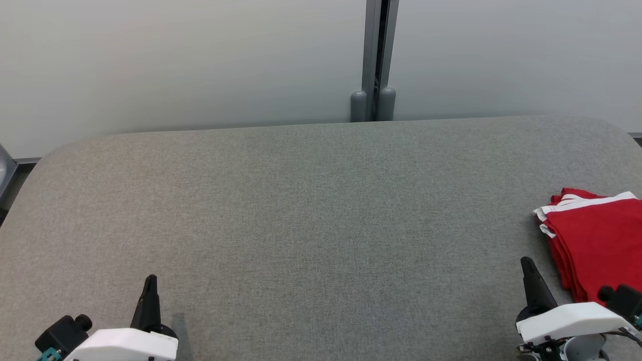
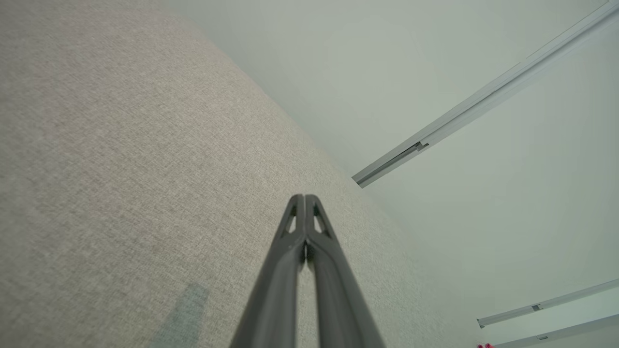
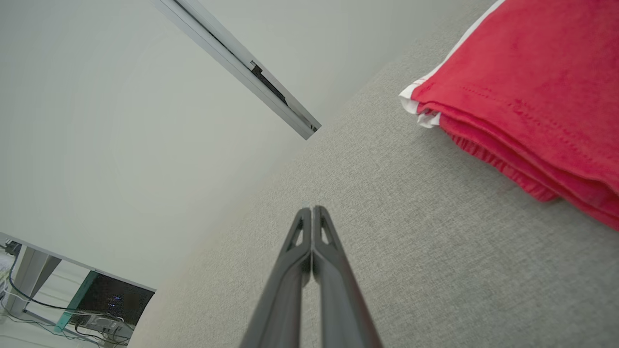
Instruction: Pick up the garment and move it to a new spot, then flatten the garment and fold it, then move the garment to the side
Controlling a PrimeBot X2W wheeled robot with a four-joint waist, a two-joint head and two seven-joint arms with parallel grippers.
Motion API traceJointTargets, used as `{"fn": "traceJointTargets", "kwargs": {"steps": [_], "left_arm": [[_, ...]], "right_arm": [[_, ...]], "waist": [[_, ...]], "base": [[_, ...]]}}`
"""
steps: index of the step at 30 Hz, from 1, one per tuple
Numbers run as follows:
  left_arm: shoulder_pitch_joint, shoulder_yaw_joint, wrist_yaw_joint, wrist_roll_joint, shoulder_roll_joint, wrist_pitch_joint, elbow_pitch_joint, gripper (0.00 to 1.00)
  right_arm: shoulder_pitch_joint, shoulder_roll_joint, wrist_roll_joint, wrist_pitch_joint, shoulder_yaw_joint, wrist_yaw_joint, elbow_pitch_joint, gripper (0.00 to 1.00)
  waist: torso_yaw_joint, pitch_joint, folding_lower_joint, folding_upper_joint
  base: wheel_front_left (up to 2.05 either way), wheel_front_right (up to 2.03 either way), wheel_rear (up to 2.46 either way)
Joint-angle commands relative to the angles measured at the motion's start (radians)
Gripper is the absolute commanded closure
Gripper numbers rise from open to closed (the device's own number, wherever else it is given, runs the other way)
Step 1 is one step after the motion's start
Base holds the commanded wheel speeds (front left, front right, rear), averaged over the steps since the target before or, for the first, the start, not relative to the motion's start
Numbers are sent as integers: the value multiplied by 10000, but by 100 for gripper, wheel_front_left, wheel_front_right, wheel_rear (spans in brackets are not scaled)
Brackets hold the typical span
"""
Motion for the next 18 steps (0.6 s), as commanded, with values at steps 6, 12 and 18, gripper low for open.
{"fn": "traceJointTargets", "kwargs": {"steps": [6,12,18], "left_arm": [[-387,126,-130,-915,73,220,-279,100],[-446,191,-181,-1578,80,408,-388,100],[-507,248,-243,-2203,85,579,-487,100]], "right_arm": [[-88,-94,982,243,-137,1,-364,100],[-74,-102,1705,428,-237,1,-532,100],[-59,-110,2381,601,-321,1,-670,100]], "waist": [[-1,7,0,-1],[-2,13,0,-1],[-3,20,0,-1]], "base": [[0,0,0],[0,0,0],[0,0,0]]}}
